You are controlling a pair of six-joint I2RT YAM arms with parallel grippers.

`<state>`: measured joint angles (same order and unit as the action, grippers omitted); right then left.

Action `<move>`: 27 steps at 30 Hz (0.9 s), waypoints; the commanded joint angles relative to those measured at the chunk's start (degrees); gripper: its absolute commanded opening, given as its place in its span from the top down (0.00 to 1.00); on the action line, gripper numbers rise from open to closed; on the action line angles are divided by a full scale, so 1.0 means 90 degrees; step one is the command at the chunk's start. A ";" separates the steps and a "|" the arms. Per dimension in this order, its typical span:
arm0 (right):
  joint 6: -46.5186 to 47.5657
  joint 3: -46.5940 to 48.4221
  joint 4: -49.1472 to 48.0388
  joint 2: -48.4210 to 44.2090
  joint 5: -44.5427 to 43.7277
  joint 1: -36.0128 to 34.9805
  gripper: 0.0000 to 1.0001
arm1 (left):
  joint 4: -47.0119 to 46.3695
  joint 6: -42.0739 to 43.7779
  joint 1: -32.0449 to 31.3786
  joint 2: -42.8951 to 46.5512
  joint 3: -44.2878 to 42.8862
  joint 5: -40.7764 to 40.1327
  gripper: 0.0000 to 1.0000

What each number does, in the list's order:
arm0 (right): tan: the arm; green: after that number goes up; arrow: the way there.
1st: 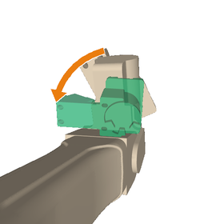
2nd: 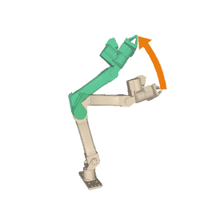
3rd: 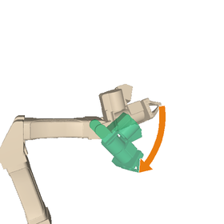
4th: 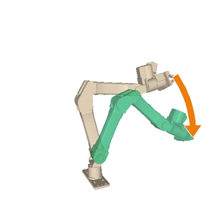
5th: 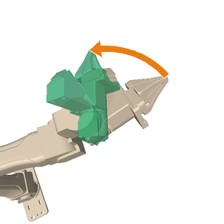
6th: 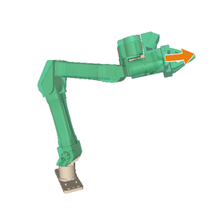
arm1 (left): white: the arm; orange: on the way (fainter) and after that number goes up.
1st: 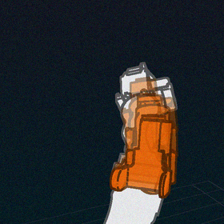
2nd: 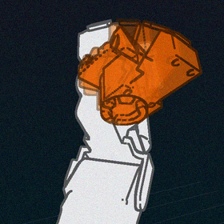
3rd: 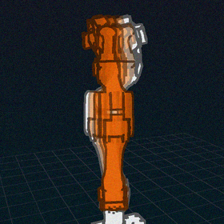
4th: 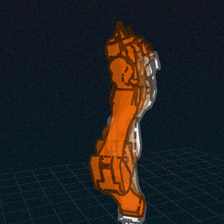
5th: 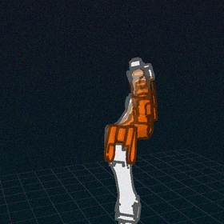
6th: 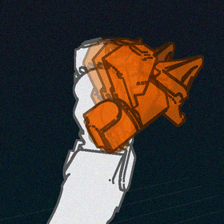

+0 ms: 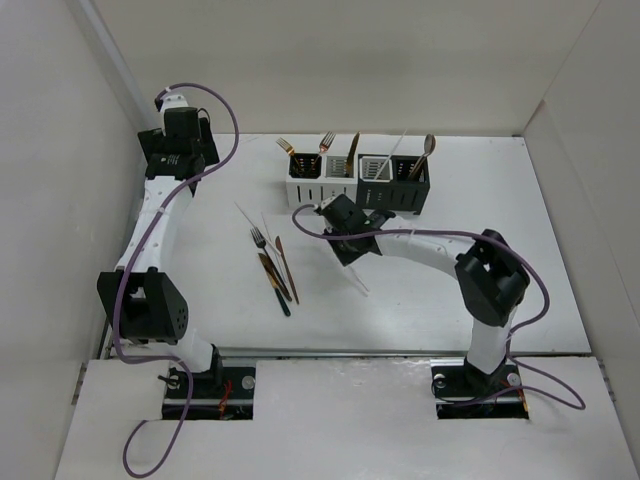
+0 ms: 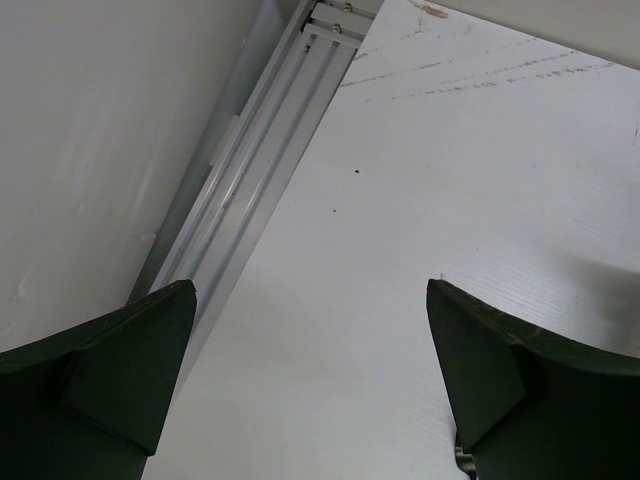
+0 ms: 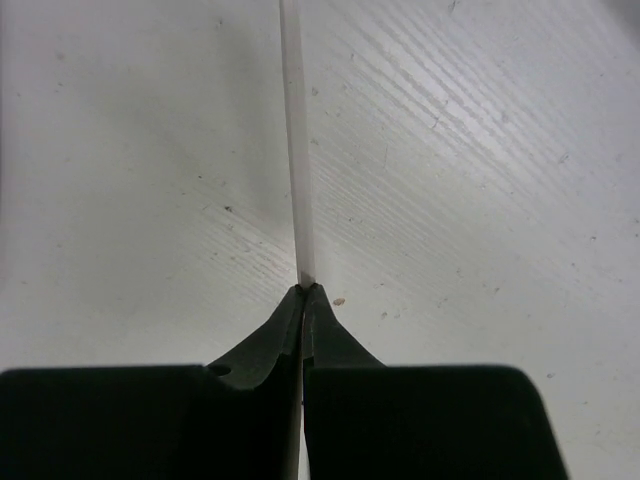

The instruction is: Sort the eating utensils into containers

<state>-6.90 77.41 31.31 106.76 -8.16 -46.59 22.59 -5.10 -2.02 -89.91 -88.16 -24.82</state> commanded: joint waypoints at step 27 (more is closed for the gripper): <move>-0.0765 0.1799 -0.0485 -0.1443 -0.1064 0.1483 0.60 | 0.1209 0.0234 -0.1228 0.0302 -0.0244 0.3148 0.00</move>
<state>-8.60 87.74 23.07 94.56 -10.66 -37.08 27.70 -4.34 -6.17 -87.92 -88.20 -7.44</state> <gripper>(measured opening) 0.341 0.983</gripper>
